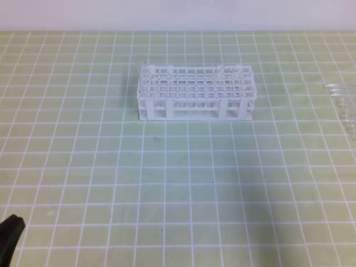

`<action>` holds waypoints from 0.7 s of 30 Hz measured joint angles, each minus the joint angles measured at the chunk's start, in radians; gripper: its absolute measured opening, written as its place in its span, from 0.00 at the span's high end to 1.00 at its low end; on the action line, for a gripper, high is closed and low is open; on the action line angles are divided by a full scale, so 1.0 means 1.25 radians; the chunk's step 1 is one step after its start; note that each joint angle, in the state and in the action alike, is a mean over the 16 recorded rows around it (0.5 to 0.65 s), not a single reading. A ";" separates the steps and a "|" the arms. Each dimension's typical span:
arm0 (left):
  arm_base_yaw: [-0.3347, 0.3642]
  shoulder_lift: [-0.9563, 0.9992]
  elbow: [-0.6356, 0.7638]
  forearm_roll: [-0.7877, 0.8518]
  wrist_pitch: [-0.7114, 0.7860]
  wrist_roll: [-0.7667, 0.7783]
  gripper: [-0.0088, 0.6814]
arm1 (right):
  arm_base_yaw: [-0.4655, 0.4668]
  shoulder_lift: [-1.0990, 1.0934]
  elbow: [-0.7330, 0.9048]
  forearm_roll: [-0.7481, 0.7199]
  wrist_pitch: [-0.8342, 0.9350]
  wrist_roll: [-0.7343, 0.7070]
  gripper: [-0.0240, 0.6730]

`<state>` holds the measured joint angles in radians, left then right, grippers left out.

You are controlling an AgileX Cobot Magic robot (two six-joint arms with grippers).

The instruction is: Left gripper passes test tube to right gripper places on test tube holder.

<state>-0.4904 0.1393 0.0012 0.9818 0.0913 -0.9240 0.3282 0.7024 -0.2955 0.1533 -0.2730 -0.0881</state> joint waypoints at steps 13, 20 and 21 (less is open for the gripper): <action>0.000 0.000 0.000 0.000 0.000 0.000 0.99 | -0.208 -0.429 0.221 -0.002 0.134 0.039 0.99; 0.000 -0.001 0.000 0.000 0.000 0.000 0.99 | -0.232 -0.554 0.239 -0.006 0.232 0.039 0.99; 0.000 -0.001 0.000 0.000 0.000 0.000 0.99 | -0.233 -0.563 0.238 -0.007 0.242 0.039 0.99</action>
<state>-0.4904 0.1379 0.0012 0.9818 0.0916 -0.9240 0.0373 -0.0008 0.0025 0.1447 0.0293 -0.0399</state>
